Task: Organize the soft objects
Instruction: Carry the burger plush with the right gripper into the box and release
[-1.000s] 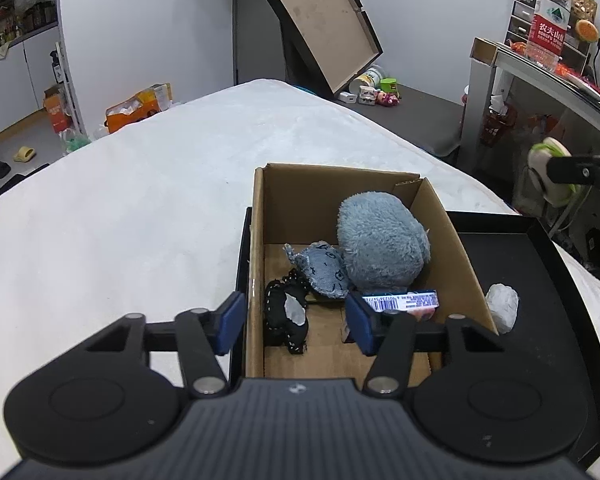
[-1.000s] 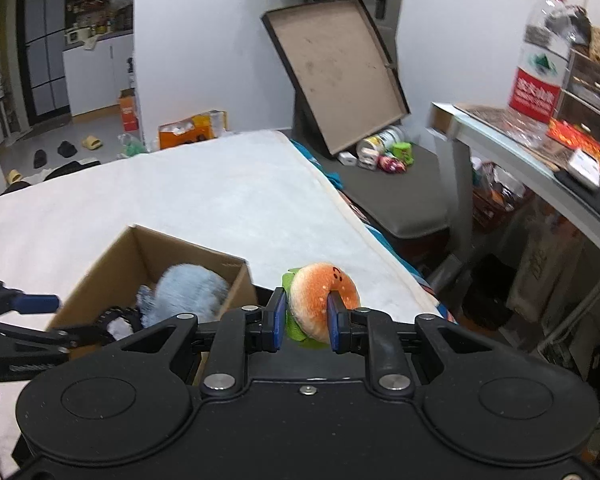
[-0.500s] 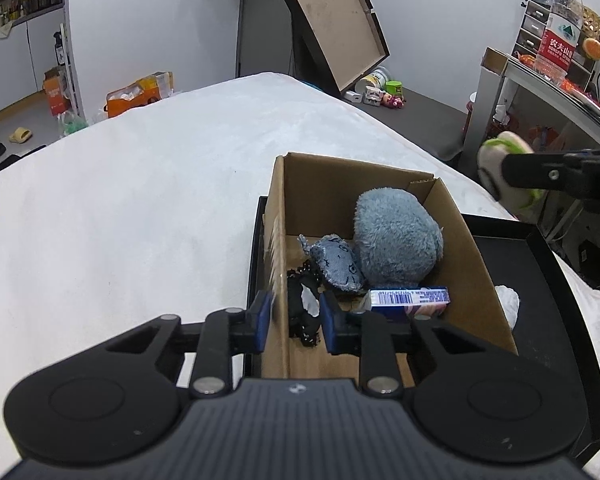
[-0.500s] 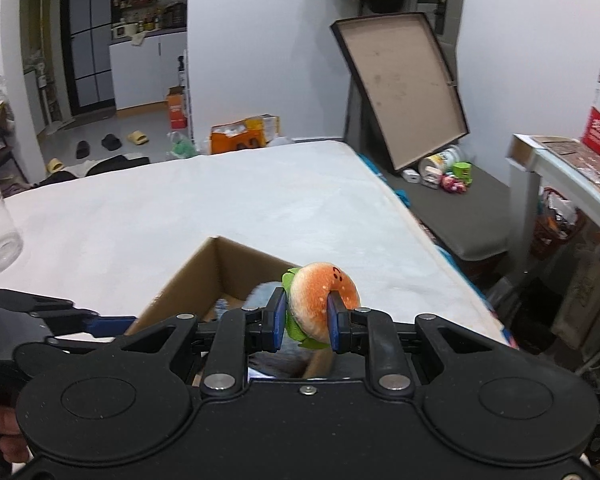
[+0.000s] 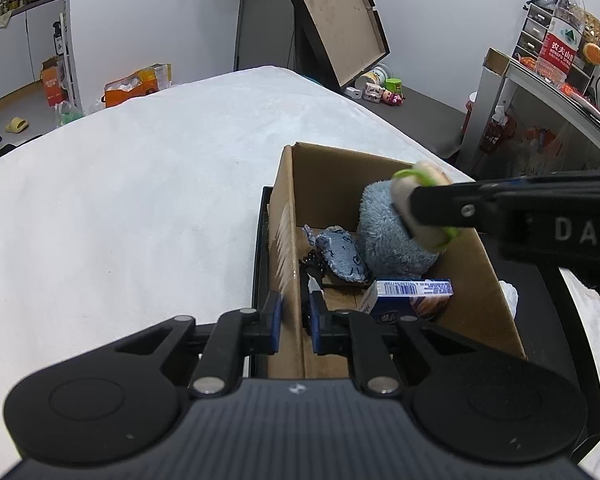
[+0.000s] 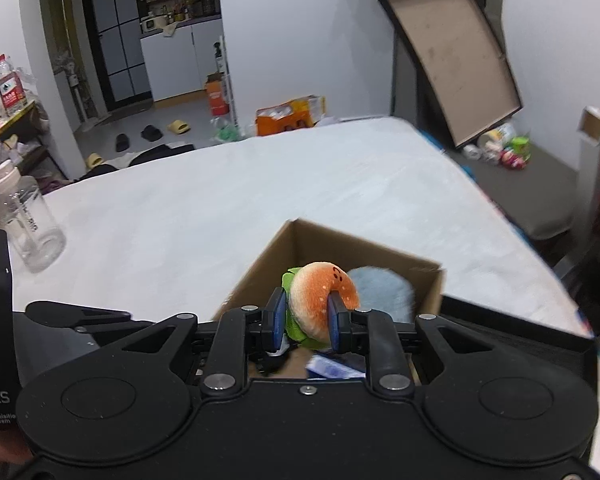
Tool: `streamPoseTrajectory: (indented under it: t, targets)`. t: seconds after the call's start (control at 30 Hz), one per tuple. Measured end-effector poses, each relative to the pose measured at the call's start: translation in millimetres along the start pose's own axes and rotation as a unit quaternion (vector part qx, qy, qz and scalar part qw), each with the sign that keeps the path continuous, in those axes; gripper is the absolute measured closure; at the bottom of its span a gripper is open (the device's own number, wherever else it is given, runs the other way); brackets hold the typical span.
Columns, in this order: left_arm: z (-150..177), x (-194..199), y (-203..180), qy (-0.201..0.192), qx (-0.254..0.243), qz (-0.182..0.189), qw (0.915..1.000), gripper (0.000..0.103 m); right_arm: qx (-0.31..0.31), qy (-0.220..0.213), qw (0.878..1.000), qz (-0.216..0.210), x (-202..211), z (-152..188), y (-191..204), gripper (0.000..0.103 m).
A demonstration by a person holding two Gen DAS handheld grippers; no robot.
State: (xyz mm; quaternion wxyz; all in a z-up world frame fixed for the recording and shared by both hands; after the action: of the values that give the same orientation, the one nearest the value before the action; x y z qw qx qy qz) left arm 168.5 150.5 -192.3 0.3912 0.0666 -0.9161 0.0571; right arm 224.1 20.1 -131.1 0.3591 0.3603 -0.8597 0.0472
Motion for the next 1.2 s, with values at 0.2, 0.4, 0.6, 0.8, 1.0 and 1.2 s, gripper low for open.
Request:
streamPoseTrajectory:
  t: [0.2,0.4,0.6,0.8,1.0,1.2]
  targets:
    - [1,-1,1,0.002,0.003,0.001,1.0000,0.090,-0.032,0.011,0.999,-0.036,-11,-1,4,0.079]
    - [0,-2,2,0.003,0.004,-0.006,1.0000,0.089,-0.068,0.040,0.996,-0.051,-22,6,-5,0.066]
    - [-2,-3,-2,0.007,0.002,-0.008,0.9999,0.089,-0.058,0.040,0.997,-0.026,-12,15,-13,0.058]
    - [-4,-1,-7,0.005,-0.007,-0.014,0.9999,0.085,-0.056,0.034,0.998,0.001,4,23,-28,0.052]
    - [-8,0,-12,0.010,-0.014,-0.022,0.9996,0.059,-0.054,0.024,0.998,0.024,17,29,-43,0.040]
    - [-11,3,-22,0.007,-0.029,-0.031,0.9991,0.040,-0.046,0.010,0.998,0.048,28,34,-56,0.035]
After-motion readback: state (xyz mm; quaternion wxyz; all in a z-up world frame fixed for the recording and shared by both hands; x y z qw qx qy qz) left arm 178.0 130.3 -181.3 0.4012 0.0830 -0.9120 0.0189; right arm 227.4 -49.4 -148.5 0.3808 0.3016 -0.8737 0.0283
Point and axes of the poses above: each gripper's, at about its wrist camera, not at the fingertips, and x roughly against the way its jaws point, y to its left, z to its underside, the point moved 1 cm from there along -x, roughly the way its jaws point, and after that the axes turned 8 degrees about -x, right-handed, at the moved point
